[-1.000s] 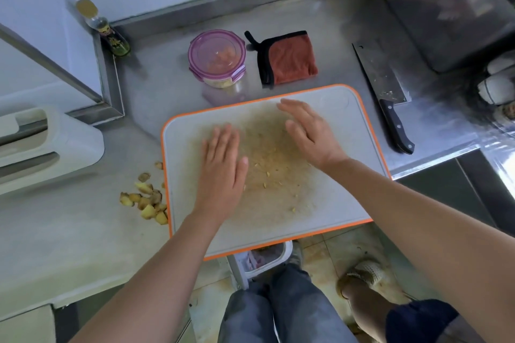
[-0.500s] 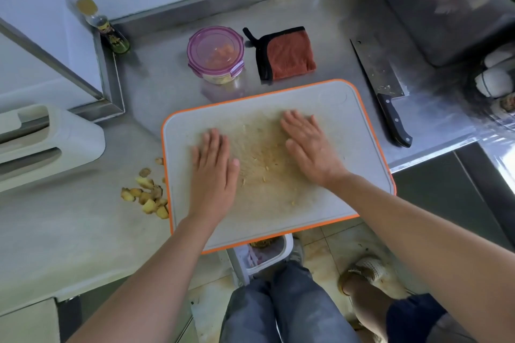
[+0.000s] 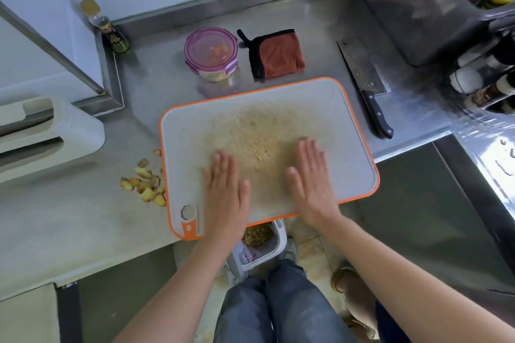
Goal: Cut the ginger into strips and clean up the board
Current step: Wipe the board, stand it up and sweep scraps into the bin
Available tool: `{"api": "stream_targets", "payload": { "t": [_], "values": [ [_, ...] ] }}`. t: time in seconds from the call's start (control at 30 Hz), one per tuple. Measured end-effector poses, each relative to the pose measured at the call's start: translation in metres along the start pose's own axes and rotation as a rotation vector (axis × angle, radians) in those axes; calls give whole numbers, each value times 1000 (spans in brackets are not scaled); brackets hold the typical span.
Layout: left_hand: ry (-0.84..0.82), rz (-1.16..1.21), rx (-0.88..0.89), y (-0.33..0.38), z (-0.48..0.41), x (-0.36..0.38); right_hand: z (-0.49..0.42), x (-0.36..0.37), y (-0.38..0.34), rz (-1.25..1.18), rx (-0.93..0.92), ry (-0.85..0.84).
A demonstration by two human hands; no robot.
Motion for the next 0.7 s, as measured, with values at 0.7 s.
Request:
{"api": "stream_targets", "payload": {
  "t": [0.7],
  "values": [
    [85,-1,97,-21,3,-17,-35,-4,-8,-77,-158,-55]
  ]
}}
Point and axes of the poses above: each hand's wrist, its own z-axis away from the middle knuckle, its own x-axis out of the palm, y = z × x, the point moved 4 cm from there along -z, towards the middle knuckle, and after that the axes turned 1 degree about -y, right-handed, at the moved point
